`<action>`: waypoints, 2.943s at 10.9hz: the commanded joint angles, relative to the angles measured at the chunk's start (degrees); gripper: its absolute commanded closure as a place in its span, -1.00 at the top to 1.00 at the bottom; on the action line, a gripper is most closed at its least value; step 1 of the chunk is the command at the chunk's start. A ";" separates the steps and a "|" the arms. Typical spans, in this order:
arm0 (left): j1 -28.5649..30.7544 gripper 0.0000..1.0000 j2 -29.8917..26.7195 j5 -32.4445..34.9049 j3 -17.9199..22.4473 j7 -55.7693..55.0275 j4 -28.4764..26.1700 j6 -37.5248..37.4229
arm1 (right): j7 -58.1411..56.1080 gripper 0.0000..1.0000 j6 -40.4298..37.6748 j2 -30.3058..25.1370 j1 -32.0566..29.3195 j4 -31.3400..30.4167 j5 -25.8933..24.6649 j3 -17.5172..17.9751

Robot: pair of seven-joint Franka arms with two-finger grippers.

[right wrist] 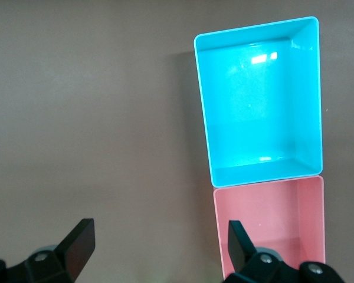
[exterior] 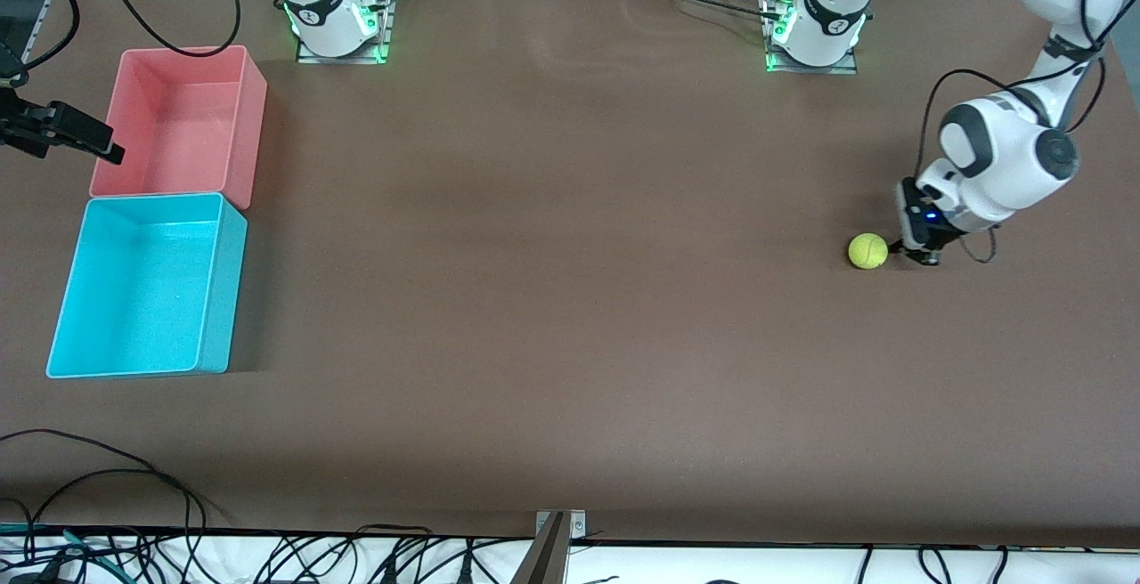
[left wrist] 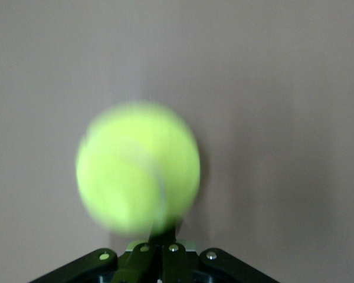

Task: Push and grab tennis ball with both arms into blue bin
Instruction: 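Push the tennis ball with the left gripper toward the blue bin, then reach the right gripper to the ball while the left gripper withdraws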

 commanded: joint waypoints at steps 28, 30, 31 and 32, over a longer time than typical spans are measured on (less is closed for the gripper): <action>-0.26 1.00 -1.83 9.60 -10.16 -63.96 38.36 -33.28 | -0.12 1.00 20.65 15.14 4.60 0.95 -0.24 2.21; -2.01 1.00 -4.64 9.60 -10.42 -73.22 38.36 -36.27 | -0.38 1.00 31.11 20.33 5.39 0.95 -0.24 2.21; -2.72 1.00 -5.88 9.60 -10.60 -77.44 38.36 -38.20 | -0.38 1.00 35.95 23.05 6.26 0.95 -0.24 2.21; -3.25 1.00 -7.71 9.60 -10.95 -80.96 38.36 -39.79 | -0.38 1.00 40.87 25.95 6.53 1.13 -0.33 2.21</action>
